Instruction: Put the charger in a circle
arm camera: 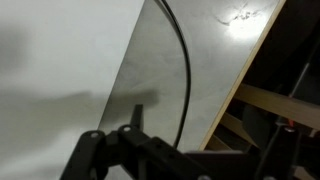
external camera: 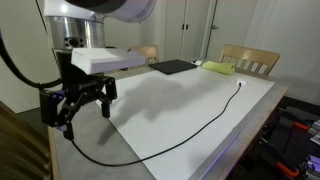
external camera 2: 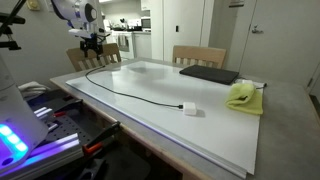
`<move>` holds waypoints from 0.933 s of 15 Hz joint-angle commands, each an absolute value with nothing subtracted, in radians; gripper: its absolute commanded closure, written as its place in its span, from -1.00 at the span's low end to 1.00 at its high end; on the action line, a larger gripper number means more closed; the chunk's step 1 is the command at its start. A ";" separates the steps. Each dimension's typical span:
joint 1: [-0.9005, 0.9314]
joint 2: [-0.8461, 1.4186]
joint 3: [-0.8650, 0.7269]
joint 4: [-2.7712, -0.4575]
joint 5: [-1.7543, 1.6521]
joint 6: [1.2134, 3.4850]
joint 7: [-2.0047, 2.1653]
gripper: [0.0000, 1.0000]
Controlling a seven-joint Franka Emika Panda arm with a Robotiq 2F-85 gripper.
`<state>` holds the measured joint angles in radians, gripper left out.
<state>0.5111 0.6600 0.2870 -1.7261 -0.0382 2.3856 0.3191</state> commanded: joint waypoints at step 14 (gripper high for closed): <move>0.746 0.905 0.052 -1.386 -0.154 2.268 0.506 -1.00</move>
<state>0.6914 0.8625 0.1083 -1.4638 -0.1179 2.3305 0.4407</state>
